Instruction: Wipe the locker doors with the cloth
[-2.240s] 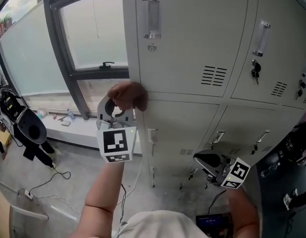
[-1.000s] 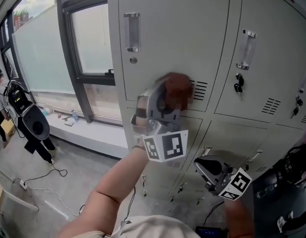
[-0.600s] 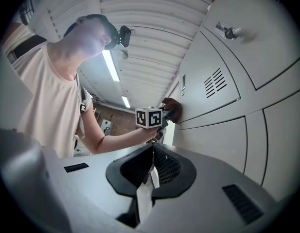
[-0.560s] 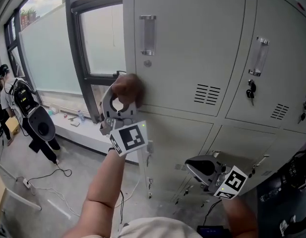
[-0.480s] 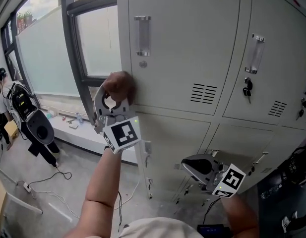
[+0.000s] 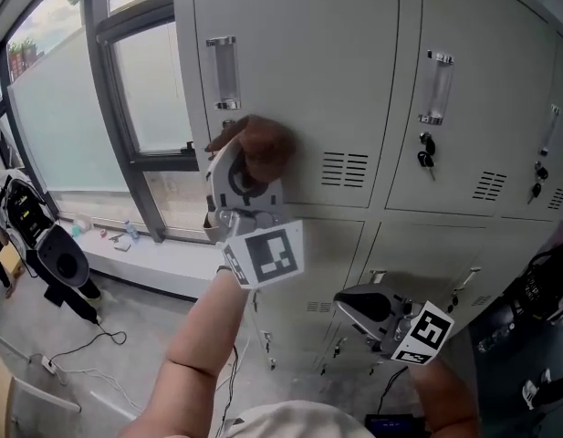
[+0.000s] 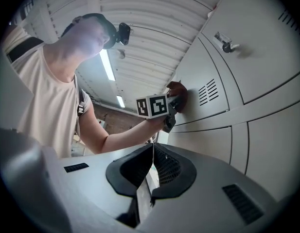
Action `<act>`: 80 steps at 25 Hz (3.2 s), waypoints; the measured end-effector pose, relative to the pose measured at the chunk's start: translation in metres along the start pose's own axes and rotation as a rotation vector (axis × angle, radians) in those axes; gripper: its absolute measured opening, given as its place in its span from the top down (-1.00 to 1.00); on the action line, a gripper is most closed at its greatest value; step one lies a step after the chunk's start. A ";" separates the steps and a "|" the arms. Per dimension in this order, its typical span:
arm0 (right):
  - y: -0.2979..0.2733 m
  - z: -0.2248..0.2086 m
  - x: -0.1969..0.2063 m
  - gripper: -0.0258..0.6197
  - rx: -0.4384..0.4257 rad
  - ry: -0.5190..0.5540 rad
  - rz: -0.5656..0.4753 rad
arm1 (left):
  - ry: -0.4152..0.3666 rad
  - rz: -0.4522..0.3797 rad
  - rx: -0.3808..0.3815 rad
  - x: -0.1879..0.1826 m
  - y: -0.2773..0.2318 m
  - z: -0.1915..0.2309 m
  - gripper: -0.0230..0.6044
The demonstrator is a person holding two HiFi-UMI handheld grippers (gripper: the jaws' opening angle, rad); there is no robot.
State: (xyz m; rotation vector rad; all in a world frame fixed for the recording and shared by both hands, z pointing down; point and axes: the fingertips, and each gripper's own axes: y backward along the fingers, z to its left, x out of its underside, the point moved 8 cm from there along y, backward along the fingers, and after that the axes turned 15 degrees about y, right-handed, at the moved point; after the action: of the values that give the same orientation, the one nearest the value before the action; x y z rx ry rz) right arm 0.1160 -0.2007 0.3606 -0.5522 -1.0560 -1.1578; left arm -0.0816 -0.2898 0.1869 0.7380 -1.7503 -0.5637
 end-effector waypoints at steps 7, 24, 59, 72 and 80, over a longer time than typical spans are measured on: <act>0.026 -0.004 -0.002 0.86 0.067 -0.001 0.025 | -0.125 -0.062 0.306 -0.040 -0.018 -0.116 0.70; 0.011 0.001 -0.001 0.86 0.012 -0.016 0.024 | -0.267 -0.049 0.017 -0.027 -0.035 0.016 0.70; 0.012 0.007 -0.017 0.86 0.019 0.027 0.039 | -0.416 -0.165 0.353 -0.105 -0.097 -0.086 0.70; -0.037 0.013 -0.015 0.86 -0.113 0.008 -0.018 | 0.137 -0.034 -0.167 -0.059 -0.086 0.153 0.70; -0.044 0.011 -0.018 0.86 -0.122 0.005 -0.038 | 0.039 -0.044 -0.109 -0.060 -0.085 0.127 0.70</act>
State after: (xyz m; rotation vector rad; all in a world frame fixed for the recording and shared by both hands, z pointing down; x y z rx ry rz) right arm 0.0706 -0.1986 0.3435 -0.6265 -1.0001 -1.2628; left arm -0.1741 -0.3044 0.0523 0.7079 -1.6566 -0.6650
